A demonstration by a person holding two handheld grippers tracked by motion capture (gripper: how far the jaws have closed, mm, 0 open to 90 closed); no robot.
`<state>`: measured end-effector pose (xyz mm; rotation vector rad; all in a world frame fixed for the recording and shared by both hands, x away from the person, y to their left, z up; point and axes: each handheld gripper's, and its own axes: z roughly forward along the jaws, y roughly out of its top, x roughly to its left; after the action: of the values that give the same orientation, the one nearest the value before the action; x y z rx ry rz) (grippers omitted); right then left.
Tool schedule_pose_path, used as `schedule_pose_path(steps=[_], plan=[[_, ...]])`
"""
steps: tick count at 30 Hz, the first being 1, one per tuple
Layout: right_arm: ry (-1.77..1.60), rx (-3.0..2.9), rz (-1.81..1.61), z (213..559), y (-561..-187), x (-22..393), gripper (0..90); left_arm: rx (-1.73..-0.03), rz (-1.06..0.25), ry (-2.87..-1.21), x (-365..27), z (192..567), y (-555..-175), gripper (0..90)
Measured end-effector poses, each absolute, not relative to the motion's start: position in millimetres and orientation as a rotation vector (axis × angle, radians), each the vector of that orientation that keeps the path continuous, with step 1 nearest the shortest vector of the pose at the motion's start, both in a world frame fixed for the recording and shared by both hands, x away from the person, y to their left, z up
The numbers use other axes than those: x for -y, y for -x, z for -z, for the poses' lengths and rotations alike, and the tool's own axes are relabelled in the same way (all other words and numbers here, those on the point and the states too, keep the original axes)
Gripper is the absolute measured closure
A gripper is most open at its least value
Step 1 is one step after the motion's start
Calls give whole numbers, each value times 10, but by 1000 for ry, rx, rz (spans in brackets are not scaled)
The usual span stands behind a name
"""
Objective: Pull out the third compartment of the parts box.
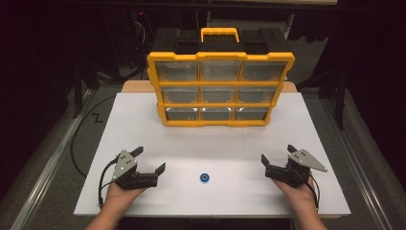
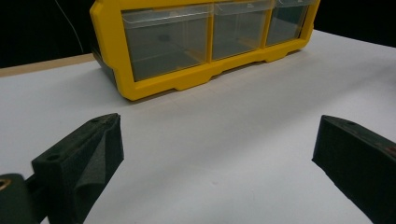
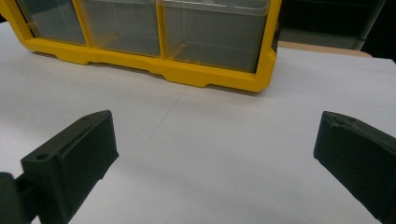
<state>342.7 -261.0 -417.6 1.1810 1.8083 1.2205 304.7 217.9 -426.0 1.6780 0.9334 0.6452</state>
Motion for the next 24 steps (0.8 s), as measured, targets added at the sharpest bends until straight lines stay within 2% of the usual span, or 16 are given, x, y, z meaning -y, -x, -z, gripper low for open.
schedule_pose_path(steps=[24], plan=[[-1152,-1828,-1200,3983,-3864,2459,11,-939,-658,-1674,-2169,4258,-3057,5]])
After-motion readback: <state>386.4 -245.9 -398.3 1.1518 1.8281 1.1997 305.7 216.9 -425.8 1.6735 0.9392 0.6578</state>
